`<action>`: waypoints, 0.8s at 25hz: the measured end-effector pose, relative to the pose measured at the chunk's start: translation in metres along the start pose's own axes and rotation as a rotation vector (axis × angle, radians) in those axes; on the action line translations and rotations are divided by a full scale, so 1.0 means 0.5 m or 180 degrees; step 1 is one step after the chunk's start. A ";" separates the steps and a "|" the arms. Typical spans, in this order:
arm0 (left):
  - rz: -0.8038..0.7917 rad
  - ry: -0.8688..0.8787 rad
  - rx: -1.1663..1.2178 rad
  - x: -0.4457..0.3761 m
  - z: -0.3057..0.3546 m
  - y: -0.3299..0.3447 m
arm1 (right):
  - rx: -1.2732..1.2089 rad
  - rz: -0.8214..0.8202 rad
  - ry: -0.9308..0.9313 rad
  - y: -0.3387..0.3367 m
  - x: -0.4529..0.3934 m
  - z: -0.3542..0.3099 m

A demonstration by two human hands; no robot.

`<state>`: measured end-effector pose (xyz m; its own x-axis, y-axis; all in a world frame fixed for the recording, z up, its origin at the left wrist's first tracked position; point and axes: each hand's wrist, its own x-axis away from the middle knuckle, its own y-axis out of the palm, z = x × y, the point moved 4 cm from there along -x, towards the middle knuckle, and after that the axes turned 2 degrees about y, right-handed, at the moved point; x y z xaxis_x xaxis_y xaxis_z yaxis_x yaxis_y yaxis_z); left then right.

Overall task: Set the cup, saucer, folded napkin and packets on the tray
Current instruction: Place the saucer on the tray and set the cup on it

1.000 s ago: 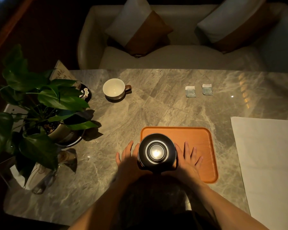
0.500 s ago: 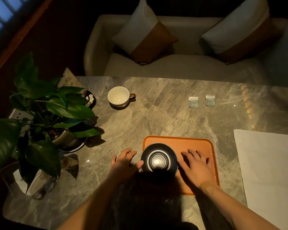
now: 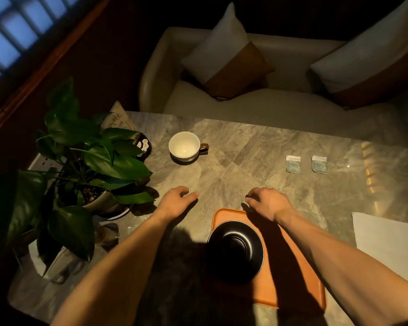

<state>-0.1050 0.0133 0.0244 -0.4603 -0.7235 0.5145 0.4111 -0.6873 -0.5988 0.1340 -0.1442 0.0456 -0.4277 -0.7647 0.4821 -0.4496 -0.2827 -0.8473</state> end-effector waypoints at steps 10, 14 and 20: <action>0.0867 -0.0118 -0.0169 -0.097 0.040 -0.123 | -0.0064 -0.0079 -0.0279 -0.082 -0.171 -0.115; 0.0879 -0.0003 -0.0228 -0.143 0.045 -0.163 | 0.0048 0.0061 -0.0390 -0.097 -0.229 -0.147; 0.0631 -0.0013 -0.0730 -0.217 0.044 -0.188 | -0.0030 0.0255 -0.0477 -0.097 -0.290 -0.195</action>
<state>-0.0764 0.1548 0.0386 -0.3854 -0.8427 0.3759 0.3039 -0.5006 -0.8106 0.1411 0.0369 0.0385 -0.3410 -0.8626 0.3737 -0.4262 -0.2125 -0.8793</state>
